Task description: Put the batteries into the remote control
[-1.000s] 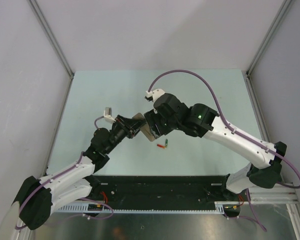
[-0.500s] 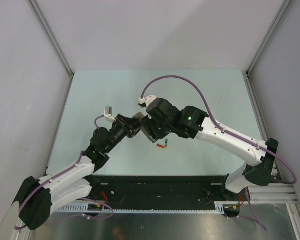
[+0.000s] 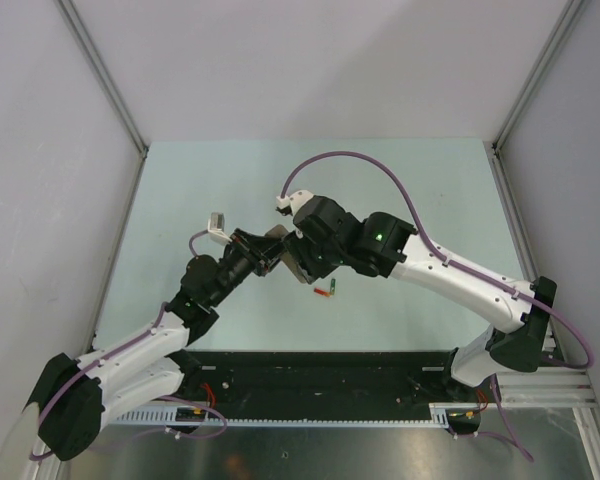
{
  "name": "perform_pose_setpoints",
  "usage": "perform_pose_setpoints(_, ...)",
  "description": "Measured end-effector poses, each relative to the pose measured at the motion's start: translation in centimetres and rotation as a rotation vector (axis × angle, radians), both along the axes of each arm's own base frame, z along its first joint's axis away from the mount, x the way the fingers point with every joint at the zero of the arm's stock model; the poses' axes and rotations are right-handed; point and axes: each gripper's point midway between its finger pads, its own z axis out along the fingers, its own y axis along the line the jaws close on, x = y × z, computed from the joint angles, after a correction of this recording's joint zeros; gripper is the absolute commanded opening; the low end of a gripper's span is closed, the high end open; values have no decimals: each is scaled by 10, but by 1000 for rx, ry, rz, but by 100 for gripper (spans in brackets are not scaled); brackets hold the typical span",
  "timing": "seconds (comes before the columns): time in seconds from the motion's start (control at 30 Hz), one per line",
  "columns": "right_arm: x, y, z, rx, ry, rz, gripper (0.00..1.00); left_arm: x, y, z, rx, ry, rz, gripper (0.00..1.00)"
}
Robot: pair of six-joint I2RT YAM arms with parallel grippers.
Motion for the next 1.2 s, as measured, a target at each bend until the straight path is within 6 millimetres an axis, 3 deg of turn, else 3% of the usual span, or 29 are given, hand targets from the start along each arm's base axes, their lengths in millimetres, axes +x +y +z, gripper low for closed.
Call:
perform_pose_setpoints(0.17, 0, 1, 1, 2, -3, 8, 32, 0, 0, -1, 4, -1, 0, 0)
perform_pose_setpoints(0.2, 0, 1, 1, 3, -3, 8, 26, 0, 0, -2, 9, -1, 0, 0)
perform_pose_setpoints(0.47, 0, 1, -1, -2, -7, 11, 1, 0, 0, -5, 18, 7, 1, 0)
perform_pose_setpoints(0.7, -1, -4, 3, -4, -13, -3, 0, 3, 4, -4, 20, -1, 20, 0)
perform_pose_setpoints(0.87, 10, -31, 16, 36, -30, -85, 0, 14, 16, 0, 20, -16, 72, 0)
perform_pose_setpoints(1.0, 30, -68, 10, 56, -32, -226, 0, 21, 26, 2, 27, -34, 108, 0)
perform_pose_setpoints(1.1, 54, -93, -14, 41, -14, -370, 0, 18, 26, 4, 42, -55, 92, 0)
perform_pose_setpoints(1.2, 82, -116, -56, -11, 33, -518, 0, 8, 17, -5, 87, -55, 0, 0)
